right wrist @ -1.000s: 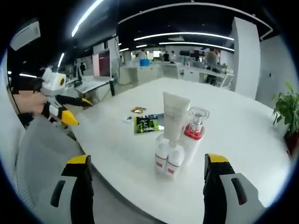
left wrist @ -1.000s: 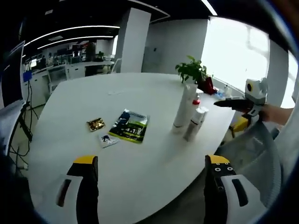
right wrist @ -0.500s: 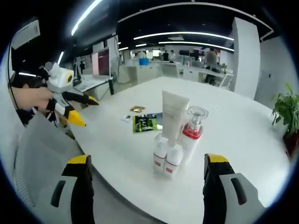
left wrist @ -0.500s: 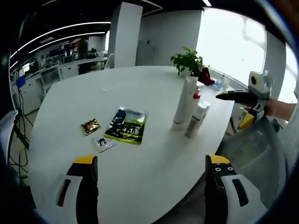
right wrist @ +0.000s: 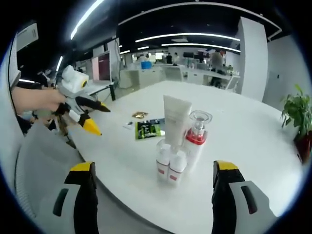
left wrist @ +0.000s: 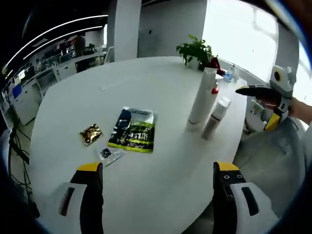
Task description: Arrange the skincare products in the storage area until every visible bottle or jar stands upright without overlapping.
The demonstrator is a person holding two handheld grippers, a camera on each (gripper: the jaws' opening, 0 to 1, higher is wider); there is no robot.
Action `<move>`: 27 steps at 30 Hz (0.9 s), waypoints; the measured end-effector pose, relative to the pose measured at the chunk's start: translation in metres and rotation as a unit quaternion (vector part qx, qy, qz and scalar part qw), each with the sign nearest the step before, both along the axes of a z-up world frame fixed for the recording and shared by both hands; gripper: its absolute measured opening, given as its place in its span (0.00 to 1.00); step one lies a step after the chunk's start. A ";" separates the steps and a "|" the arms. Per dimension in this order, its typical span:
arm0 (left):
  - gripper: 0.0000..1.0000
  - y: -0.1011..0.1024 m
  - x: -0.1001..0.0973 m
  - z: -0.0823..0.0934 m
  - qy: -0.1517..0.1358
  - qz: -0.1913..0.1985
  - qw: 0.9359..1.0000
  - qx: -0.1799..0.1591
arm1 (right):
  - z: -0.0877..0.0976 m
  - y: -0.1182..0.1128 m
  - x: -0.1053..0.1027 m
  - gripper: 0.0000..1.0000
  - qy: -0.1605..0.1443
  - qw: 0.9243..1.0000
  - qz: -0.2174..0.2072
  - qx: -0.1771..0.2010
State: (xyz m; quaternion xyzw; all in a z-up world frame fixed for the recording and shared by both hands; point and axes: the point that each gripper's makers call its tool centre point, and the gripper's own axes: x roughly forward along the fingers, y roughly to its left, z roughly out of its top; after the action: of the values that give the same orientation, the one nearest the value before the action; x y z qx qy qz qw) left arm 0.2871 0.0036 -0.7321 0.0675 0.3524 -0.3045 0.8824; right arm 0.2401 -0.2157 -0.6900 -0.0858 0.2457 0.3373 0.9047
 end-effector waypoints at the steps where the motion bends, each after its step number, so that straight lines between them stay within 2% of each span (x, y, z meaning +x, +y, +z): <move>1: 0.87 -0.001 0.003 -0.001 0.002 0.000 1.000 0.004 | 0.000 0.000 0.001 0.99 0.001 1.000 -0.002 0.002; 5: 0.87 -0.003 0.016 -0.009 0.009 -0.005 1.000 0.015 | 0.006 -0.002 0.003 0.99 0.006 0.999 -0.016 0.036; 10: 0.87 -0.006 0.027 -0.018 0.021 -0.018 0.999 0.030 | 0.009 -0.010 0.009 0.98 0.006 0.997 -0.039 0.059; 20: 0.87 -0.009 0.054 -0.032 0.038 -0.023 0.998 0.050 | 0.003 -0.006 0.007 0.98 0.004 0.999 -0.031 0.028; 27: 0.87 -0.011 0.068 -0.045 0.061 -0.025 0.995 0.073 | 0.005 -0.011 0.009 0.97 0.000 0.999 -0.043 0.028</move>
State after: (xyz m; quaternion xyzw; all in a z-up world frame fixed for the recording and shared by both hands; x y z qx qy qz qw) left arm 0.3556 -0.0075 -0.7775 0.1220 0.4254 -0.3031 0.8440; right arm 0.2492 -0.2265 -0.6852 -0.0496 0.2396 0.3051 0.9204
